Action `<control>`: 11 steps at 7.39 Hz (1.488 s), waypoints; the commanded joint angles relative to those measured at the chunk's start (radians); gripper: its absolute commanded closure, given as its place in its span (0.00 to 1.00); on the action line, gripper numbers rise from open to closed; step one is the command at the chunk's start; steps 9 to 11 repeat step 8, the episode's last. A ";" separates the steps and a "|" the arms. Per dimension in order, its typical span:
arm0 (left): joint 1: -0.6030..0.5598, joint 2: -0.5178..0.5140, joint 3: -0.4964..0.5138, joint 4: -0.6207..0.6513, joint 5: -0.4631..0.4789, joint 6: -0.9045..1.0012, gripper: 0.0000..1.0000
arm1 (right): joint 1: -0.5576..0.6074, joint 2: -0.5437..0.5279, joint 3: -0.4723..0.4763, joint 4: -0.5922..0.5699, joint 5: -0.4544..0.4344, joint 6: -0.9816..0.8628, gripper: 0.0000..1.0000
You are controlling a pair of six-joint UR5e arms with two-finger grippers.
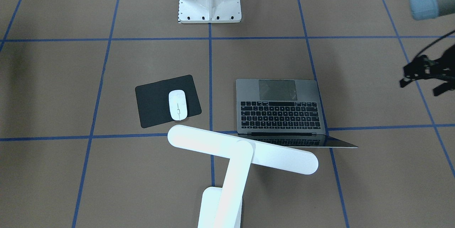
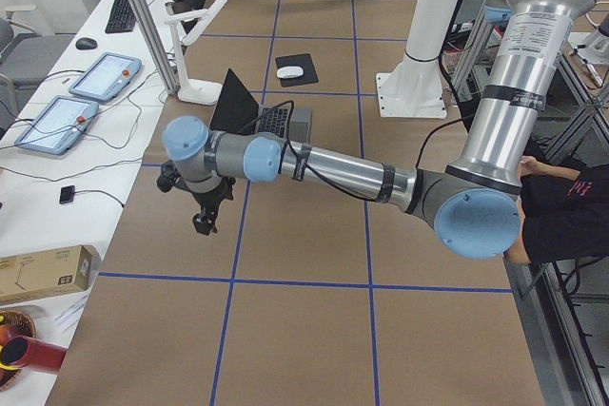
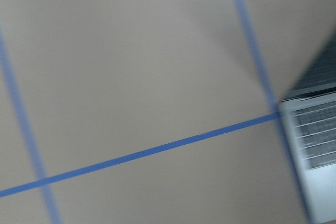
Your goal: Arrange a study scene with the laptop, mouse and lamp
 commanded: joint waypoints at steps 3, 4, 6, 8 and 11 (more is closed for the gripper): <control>-0.054 0.188 0.078 -0.158 0.025 0.088 0.00 | 0.009 -0.126 0.007 0.115 0.060 -0.015 0.00; -0.054 0.191 0.080 -0.158 0.025 0.084 0.00 | 0.010 -0.123 0.009 0.116 0.058 -0.017 0.00; -0.054 0.196 0.080 -0.158 0.025 0.084 0.00 | 0.010 -0.120 0.010 0.116 0.060 -0.015 0.00; -0.056 0.211 0.077 -0.161 0.024 0.087 0.00 | 0.010 -0.119 0.012 0.116 0.060 -0.017 0.00; -0.056 0.211 0.077 -0.161 0.024 0.087 0.00 | 0.010 -0.119 0.012 0.116 0.060 -0.017 0.00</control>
